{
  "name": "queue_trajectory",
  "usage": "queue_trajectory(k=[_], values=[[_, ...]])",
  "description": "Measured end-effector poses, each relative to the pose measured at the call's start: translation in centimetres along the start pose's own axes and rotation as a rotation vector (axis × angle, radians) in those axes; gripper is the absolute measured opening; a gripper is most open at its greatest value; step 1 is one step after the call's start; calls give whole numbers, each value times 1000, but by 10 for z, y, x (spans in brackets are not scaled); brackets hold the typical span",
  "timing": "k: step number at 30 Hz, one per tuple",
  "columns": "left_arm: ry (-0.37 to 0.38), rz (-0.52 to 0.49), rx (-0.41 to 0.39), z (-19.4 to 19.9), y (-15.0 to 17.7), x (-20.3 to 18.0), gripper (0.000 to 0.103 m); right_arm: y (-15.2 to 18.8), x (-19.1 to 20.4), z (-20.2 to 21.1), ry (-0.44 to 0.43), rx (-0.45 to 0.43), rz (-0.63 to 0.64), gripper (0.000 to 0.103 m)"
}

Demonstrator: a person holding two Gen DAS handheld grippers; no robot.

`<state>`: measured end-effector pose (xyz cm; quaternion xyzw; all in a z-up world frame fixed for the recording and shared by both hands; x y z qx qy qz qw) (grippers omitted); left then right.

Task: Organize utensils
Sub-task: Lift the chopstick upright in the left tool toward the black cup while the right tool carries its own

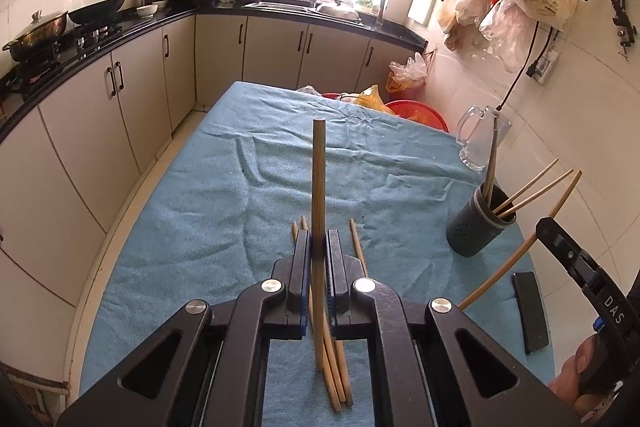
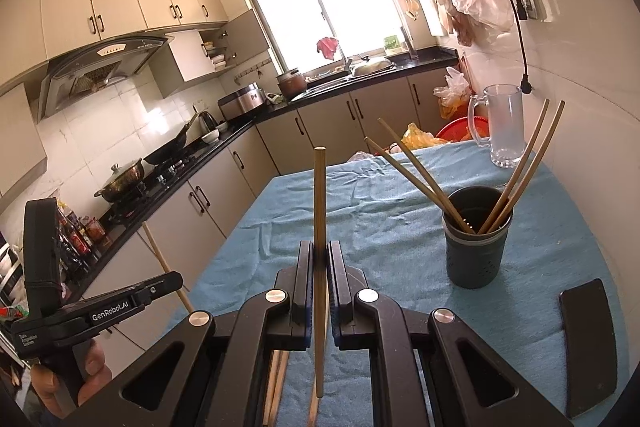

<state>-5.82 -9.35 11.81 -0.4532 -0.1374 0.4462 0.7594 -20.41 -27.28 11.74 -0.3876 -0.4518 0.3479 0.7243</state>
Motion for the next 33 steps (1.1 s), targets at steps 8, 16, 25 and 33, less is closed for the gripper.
queue_trajectory(k=[8, 16, 25, 33], values=[[10, -11, -14, 3, -5, -8, 6, -2, -4, 3, 3, -6, -9, 7], [25, -39, -32, 9, -11, -22, 6, -6, -7, 6, 8, -17, -18, 7], [42, -66, -36, 12, -13, -35, 6, -10, -13, 14, 18, -35, -32, 7], [55, -87, -35, 14, -15, -48, 6, -16, -25, 22, 29, -52, -62, 7]])
Point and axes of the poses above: each gripper's, at about its wrist camera, not at the fingertips, and z roughly against the way its jaws point, x to its left, y to its underside, the point moved 3 cm from there along -z, roughly the way its jaws point, and after that the axes turned 10 degrees about -x, right-handed, at the moved point
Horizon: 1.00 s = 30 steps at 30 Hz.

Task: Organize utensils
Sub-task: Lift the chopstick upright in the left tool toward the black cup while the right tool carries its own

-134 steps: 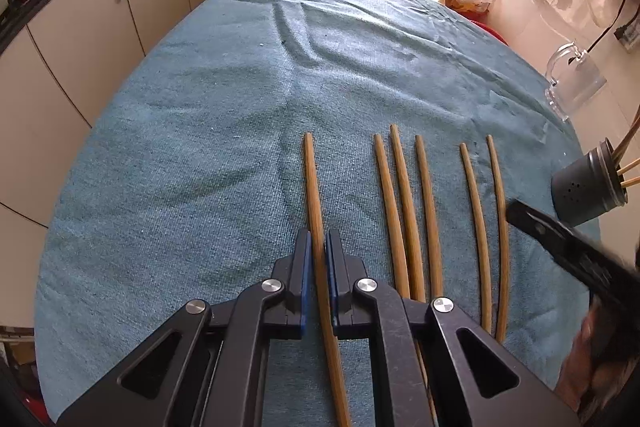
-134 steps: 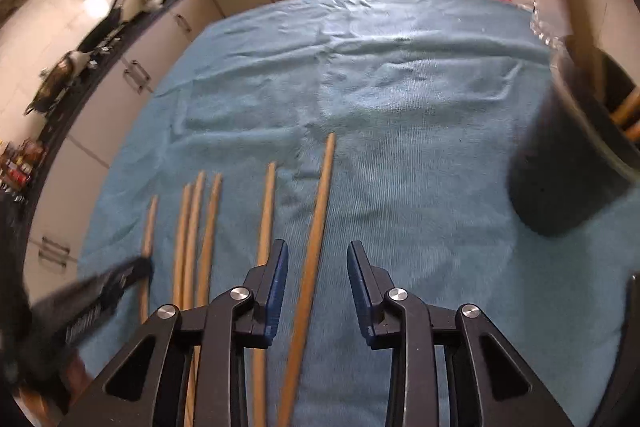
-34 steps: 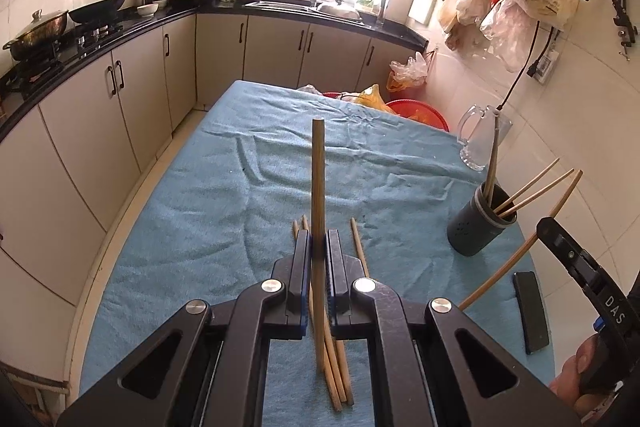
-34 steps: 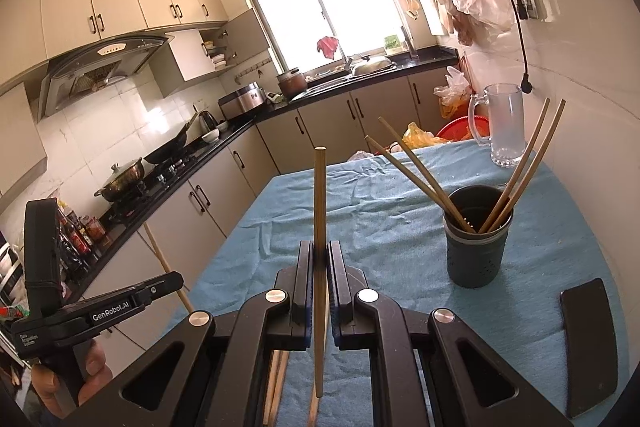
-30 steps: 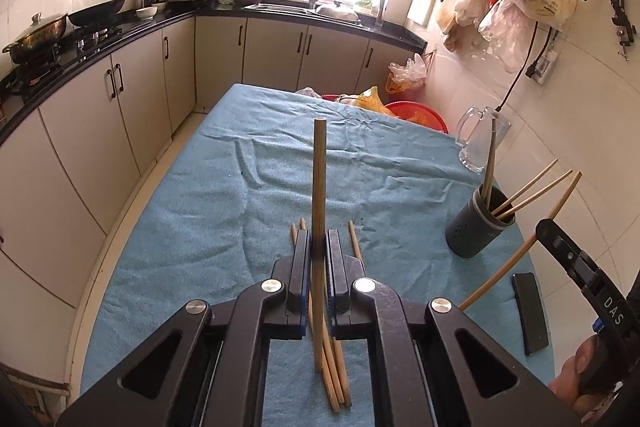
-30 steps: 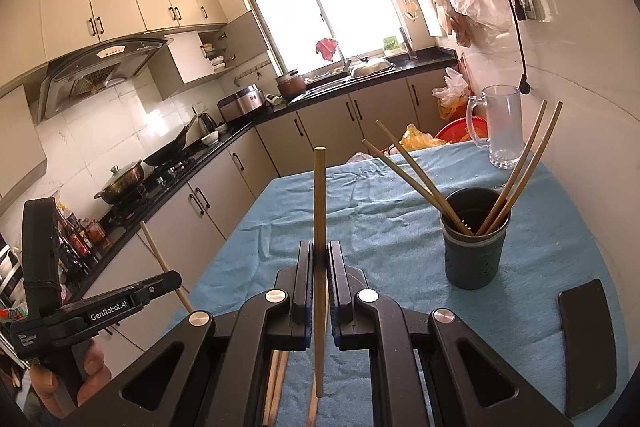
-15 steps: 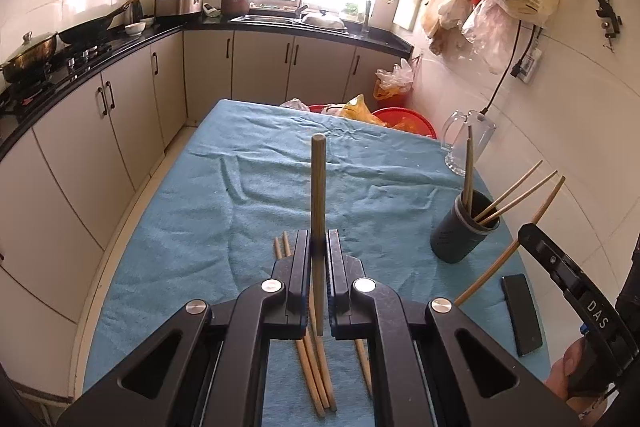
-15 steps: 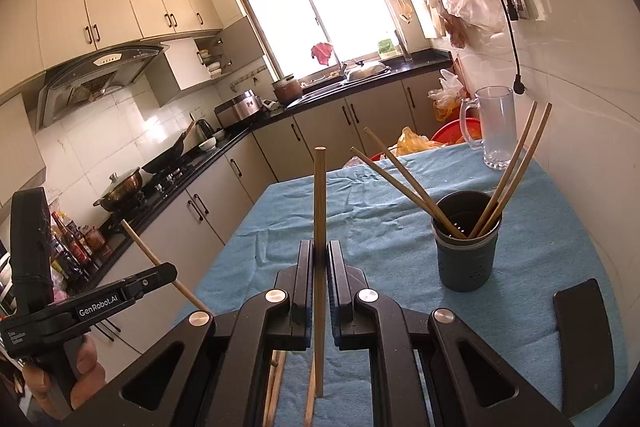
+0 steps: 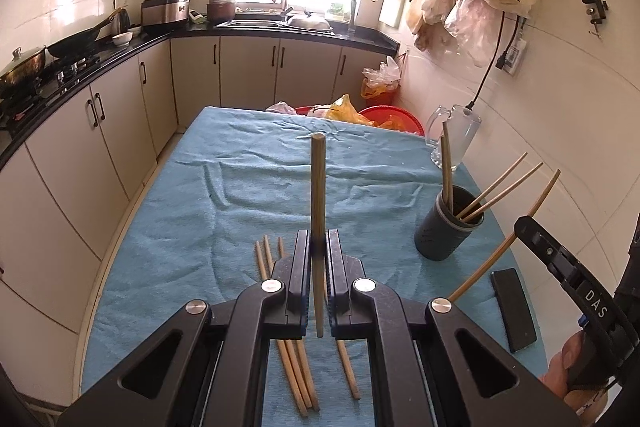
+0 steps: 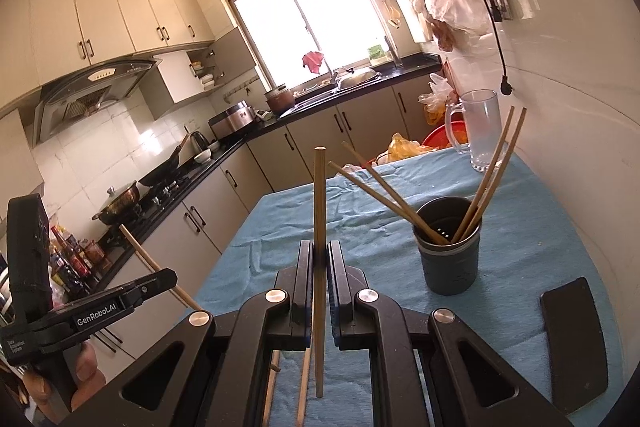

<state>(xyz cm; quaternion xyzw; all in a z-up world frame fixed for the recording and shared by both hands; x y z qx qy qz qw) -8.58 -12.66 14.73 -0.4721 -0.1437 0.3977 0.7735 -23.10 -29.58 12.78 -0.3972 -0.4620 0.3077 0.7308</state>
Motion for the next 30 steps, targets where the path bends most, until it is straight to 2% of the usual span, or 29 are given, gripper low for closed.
queue_trajectory(k=[7, 17, 23, 30], values=[[34, -18, -3, 2, -10, -18, 6, -14, -19, 13, 20, -37, -36, 7], [124, -53, -16, 5, -37, -66, 6, -54, -59, 44, 89, -149, -87, 7], [170, -89, -44, 4, -62, -103, 6, -79, -84, 57, 129, -205, -120, 7], [217, -92, -48, -13, -92, -139, 6, -105, -95, 57, 154, -243, -127, 7]])
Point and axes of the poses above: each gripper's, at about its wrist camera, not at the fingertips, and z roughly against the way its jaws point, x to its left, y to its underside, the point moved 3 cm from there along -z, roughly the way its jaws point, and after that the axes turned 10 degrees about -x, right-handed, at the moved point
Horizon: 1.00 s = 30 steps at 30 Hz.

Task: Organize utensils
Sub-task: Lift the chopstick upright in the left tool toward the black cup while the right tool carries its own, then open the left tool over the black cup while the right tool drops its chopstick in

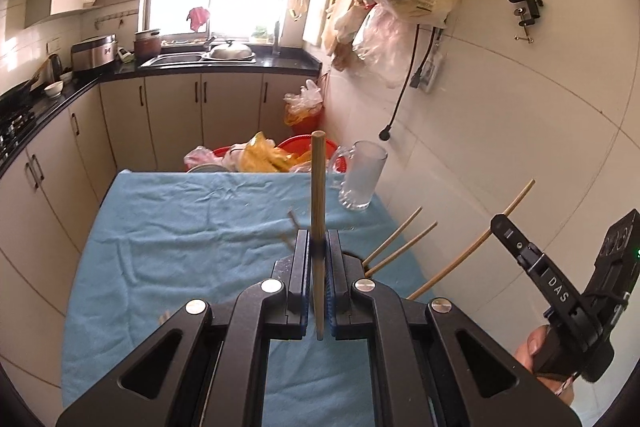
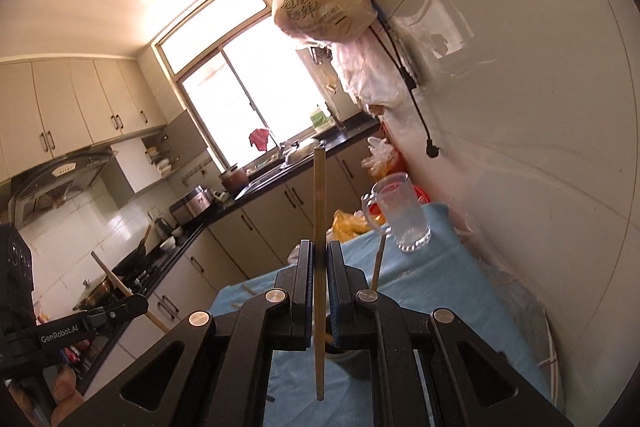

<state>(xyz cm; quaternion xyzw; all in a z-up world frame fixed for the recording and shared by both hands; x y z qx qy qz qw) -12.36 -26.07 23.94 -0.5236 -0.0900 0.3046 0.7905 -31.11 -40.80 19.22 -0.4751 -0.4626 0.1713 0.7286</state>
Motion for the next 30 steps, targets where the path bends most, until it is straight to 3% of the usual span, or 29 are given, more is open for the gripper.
queue_trajectory(k=[12, 23, 30], values=[[37, 16, 26, -70, -22, -23, 6, -23, -8, -46, 49, -27, 15, 7], [27, 11, 145, -123, 15, -18, 6, 21, -14, -92, 74, 95, 100, 7], [1, 16, 176, -139, 27, -7, 6, 43, -20, -110, 94, 154, 121, 8]])
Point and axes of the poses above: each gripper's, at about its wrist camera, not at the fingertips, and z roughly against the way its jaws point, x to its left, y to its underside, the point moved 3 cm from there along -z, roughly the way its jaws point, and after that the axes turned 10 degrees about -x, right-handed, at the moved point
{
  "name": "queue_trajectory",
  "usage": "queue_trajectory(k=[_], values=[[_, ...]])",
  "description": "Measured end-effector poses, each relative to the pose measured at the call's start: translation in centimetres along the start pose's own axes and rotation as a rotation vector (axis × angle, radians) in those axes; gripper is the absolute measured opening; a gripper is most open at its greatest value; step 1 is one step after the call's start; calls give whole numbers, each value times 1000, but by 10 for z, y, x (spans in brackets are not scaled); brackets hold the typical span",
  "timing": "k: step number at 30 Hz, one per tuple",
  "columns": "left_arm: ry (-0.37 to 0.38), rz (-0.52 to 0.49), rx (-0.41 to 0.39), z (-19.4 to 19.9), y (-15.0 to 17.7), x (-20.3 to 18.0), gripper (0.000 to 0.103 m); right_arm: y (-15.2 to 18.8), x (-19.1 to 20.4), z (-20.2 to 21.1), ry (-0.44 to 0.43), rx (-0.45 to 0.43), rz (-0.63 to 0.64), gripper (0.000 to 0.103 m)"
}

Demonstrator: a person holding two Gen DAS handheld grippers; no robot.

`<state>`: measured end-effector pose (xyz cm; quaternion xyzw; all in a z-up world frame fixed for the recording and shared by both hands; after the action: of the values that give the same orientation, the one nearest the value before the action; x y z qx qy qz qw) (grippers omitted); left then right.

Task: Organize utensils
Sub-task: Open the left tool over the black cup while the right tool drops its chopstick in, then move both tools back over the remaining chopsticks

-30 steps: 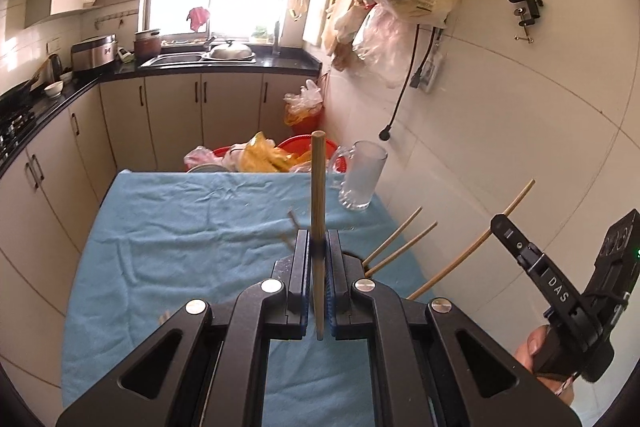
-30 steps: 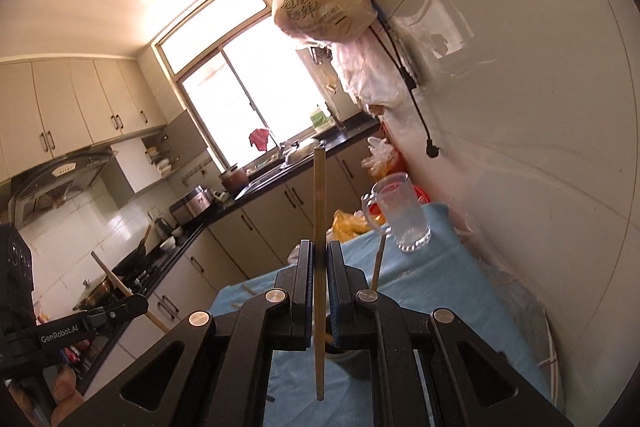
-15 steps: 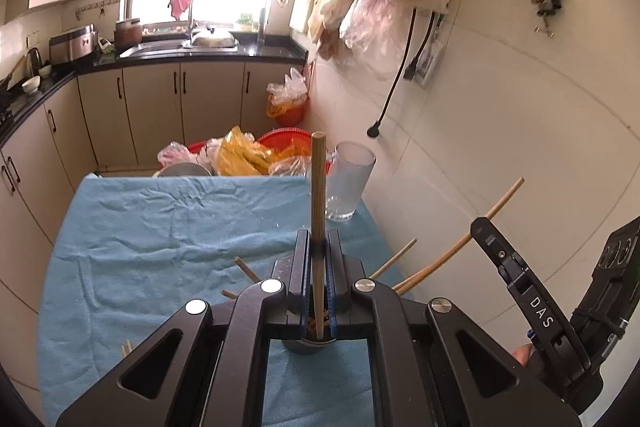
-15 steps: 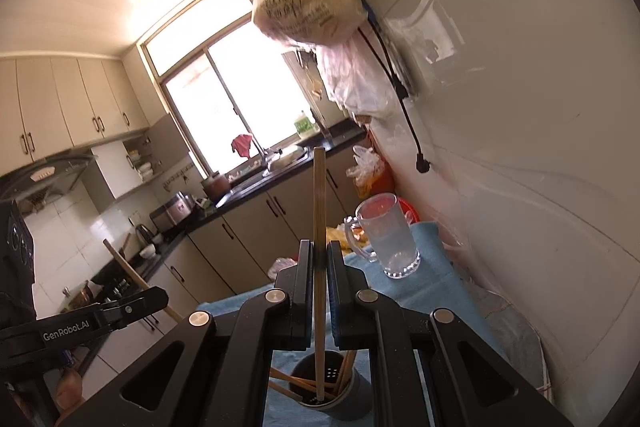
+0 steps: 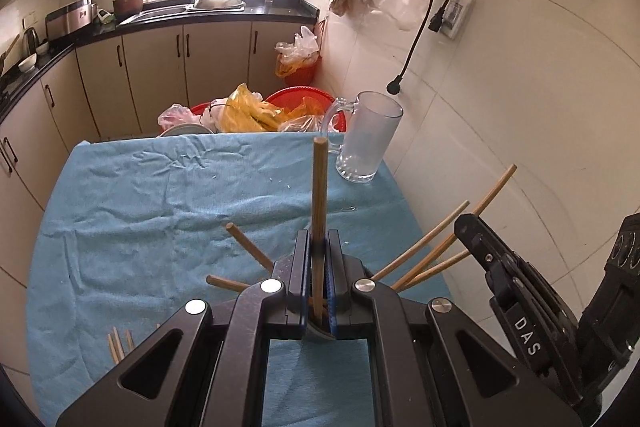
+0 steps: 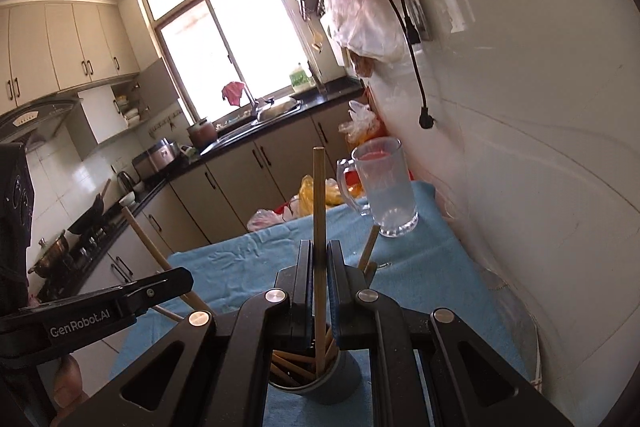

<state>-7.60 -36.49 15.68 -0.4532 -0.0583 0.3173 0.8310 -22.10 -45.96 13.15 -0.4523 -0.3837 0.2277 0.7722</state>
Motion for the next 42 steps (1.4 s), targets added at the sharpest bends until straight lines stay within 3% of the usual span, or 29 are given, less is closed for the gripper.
queue_trajectory(k=[6, 14, 20, 27, 31, 35, 42], values=[[1, -4, -7, 1, 0, 1, 8, -2, -5, 3, 5, -9, -18, 8], [1, 3, -35, 16, -3, 2, 26, -9, -9, 21, 18, -45, -38, 11], [0, 6, -60, 36, -2, 3, 32, -8, -13, 39, 19, -57, -71, 22], [-35, 24, -97, 71, 23, 23, 42, 12, -7, 61, 16, -45, -65, 43], [-57, 59, -102, 88, 47, 45, 42, 42, 6, 63, -3, 15, -40, 43], [-136, 67, -122, 107, 85, 76, 47, 85, 27, 52, -30, 113, 2, 43], [-287, 155, -77, 127, 161, 165, 47, 156, 74, 24, -87, 303, 92, 43]])
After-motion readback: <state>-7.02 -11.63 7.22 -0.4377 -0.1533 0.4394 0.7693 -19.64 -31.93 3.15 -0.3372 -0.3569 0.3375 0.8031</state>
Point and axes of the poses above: each gripper's, at about its wrist camera, not at the fingertips, and z roughly against the way its jaws point, x to its left, y to its underside, the point moved 3 cm from there along -z, roughly the way its jaws point, and after that the axes turned 10 degrees about -x, right-handed, at the moved point
